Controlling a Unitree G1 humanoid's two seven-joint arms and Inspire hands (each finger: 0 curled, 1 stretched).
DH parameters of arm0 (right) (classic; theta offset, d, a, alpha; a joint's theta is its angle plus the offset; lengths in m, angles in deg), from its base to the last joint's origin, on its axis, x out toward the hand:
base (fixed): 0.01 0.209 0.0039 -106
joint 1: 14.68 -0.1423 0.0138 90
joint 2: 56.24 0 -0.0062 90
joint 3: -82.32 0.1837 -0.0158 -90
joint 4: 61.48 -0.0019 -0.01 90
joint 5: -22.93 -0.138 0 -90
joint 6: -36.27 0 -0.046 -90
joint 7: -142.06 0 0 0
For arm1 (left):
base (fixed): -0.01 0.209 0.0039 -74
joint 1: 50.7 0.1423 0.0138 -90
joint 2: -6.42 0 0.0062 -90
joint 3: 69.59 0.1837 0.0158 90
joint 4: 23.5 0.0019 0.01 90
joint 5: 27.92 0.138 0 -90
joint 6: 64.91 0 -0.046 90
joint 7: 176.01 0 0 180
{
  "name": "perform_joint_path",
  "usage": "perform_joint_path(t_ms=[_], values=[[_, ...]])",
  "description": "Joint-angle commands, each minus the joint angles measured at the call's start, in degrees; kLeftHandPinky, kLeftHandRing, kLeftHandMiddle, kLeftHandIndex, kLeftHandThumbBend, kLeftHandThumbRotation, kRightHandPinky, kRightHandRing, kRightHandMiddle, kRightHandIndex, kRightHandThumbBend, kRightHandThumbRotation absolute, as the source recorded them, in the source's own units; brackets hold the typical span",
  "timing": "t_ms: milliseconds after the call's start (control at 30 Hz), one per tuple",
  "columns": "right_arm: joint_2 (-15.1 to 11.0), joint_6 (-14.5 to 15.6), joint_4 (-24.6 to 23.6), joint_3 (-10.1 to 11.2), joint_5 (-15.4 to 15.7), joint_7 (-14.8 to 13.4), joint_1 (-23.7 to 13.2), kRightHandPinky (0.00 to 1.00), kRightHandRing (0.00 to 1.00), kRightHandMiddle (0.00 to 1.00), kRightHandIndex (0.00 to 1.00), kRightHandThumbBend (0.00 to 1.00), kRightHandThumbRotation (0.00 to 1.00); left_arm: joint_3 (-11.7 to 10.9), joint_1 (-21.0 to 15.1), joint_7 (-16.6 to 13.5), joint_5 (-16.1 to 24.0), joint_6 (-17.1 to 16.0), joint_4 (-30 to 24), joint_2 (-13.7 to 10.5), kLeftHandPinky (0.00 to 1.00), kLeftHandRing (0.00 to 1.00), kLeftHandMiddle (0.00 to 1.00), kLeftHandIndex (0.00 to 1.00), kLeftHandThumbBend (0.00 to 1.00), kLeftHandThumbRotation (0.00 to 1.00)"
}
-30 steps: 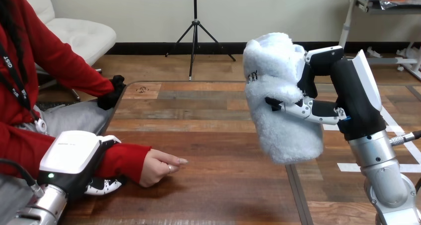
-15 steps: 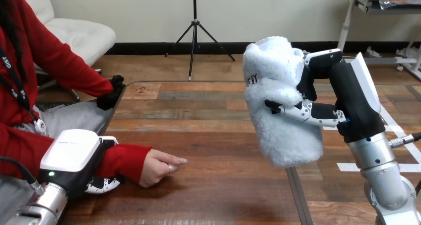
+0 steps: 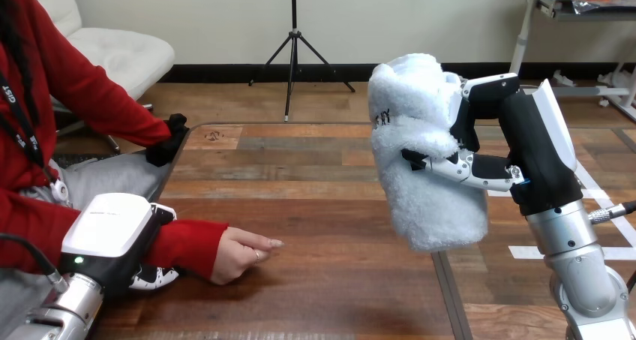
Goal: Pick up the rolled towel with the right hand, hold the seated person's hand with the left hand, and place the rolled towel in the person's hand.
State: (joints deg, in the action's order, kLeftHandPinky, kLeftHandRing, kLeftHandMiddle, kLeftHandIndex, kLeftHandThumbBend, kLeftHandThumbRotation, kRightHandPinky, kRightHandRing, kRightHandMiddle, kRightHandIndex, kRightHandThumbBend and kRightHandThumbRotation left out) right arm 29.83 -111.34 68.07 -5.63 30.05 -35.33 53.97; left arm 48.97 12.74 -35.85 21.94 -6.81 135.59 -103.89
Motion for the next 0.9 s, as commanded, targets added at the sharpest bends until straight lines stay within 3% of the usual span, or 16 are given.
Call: perform_joint_path(t_ms=[0, 600, 867], values=[[1.0, 0.0, -3.0, 0.7, -1.1, -0.4, -2.8, 0.03, 0.07, 0.09, 0.08, 0.52, 0.00, 1.1, -1.1, 0.3, 0.0, -0.2, -0.8, 0.1, 0.23, 0.27, 0.34, 0.37, 0.80, 0.15], [1.7, 1.9, -2.0, 0.1, -2.8, 1.6, -2.6, 0.03, 0.07, 0.10, 0.08, 0.51, 0.00, 0.3, -1.0, 1.4, -1.1, -1.4, -1.9, 0.0, 0.21, 0.25, 0.31, 0.32, 0.79, 0.13], [2.4, 1.0, -0.7, 0.0, -2.4, 2.1, -2.9, 0.04, 0.07, 0.10, 0.09, 0.51, 0.00, -0.2, -0.9, 1.9, -1.9, -2.7, -2.8, -0.2, 0.23, 0.27, 0.32, 0.32, 0.79, 0.12]])
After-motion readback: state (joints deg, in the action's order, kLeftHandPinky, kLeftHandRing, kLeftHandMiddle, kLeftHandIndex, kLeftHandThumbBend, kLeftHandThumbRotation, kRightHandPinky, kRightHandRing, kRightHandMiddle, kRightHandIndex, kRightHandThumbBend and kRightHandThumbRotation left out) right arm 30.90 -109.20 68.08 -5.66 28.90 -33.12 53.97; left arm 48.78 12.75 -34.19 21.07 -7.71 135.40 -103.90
